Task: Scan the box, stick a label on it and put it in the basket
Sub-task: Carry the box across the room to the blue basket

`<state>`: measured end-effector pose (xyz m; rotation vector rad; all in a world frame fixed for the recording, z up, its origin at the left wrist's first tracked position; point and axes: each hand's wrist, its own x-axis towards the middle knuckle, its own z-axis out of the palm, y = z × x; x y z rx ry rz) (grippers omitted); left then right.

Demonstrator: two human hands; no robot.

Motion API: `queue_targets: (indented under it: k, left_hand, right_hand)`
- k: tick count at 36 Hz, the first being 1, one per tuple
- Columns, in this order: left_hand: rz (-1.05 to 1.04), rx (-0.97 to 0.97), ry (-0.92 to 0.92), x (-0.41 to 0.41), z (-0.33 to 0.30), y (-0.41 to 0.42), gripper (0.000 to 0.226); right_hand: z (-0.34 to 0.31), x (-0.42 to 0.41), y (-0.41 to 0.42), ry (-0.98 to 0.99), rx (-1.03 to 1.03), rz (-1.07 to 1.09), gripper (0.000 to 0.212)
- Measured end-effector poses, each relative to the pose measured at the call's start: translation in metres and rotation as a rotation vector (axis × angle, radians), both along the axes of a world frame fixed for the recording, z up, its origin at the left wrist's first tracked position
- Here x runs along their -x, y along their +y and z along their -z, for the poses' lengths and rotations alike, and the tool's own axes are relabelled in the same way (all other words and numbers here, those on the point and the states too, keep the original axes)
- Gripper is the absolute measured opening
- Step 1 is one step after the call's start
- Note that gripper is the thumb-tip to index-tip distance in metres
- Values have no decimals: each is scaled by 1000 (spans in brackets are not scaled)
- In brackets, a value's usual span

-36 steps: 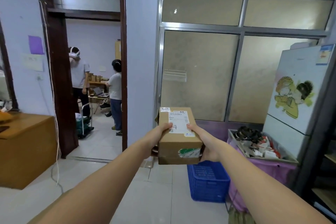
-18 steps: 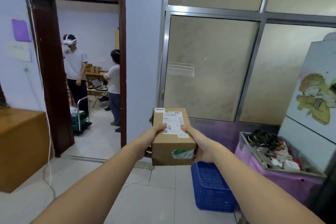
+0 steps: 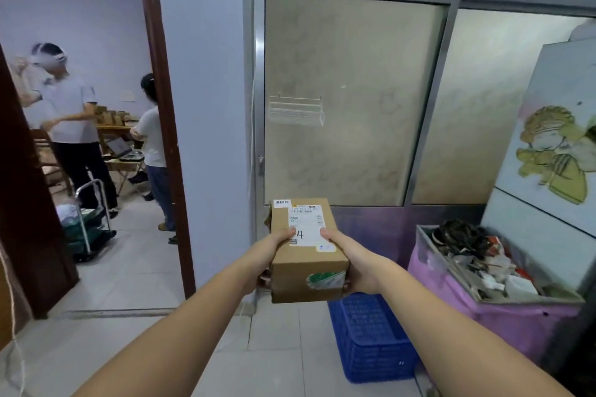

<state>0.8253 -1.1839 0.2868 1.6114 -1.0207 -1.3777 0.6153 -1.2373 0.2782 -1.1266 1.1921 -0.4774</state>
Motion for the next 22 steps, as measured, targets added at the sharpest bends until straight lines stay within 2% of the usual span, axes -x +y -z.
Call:
queue_targets:
  k: [10,22]
  left_hand:
    - [-39,-22,-34,-40,1,-128,52]
    - [0,-30,-99,-116,9,-295,67]
  right_hand:
    - [9,-42,-141,-27,-33,-22,76]
    - [18,-112,-291,-48,-34,1,67]
